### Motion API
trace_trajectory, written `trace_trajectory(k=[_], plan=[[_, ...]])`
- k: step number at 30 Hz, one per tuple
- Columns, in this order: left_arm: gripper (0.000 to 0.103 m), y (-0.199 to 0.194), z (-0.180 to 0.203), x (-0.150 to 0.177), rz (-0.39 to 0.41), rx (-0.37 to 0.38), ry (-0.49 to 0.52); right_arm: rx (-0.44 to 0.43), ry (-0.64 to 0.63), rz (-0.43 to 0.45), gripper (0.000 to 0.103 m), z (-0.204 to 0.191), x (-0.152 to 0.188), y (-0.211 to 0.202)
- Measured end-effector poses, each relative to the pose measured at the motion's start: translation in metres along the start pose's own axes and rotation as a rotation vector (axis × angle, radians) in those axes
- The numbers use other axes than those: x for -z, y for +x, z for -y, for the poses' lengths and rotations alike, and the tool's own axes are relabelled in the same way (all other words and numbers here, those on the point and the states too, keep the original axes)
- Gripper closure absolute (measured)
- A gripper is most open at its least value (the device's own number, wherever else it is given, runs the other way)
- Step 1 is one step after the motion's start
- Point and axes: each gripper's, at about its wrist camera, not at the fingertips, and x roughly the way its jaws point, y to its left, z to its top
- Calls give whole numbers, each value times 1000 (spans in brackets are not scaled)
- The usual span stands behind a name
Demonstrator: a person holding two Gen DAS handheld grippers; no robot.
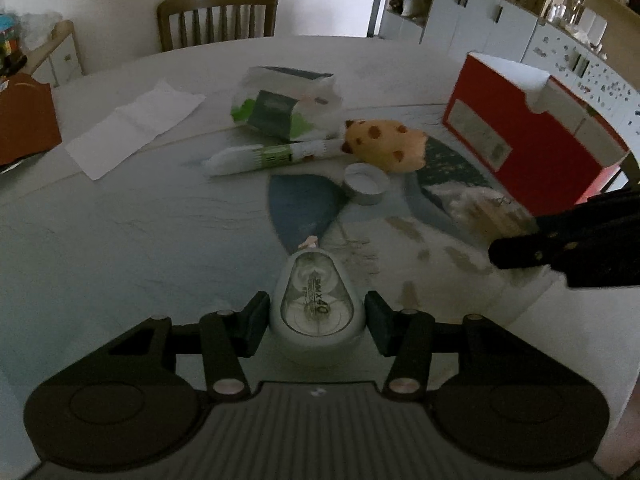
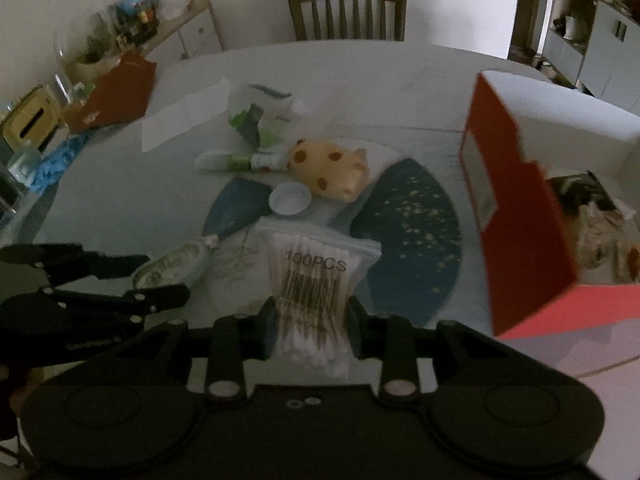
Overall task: Organize objects
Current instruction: 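Carry the tape dispenser in the left tool and the swab bag in the right tool into the red box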
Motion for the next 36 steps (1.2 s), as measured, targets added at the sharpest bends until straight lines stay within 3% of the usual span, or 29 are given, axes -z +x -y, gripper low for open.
trace_trajectory(k=[19,36], plan=[[53,-14,61,-13,49,35,-93,-24,-6,99,70,87,-5,-76],[53,-27,138,-70,167,88,-77,32,33,148,70,181,-20,-87]])
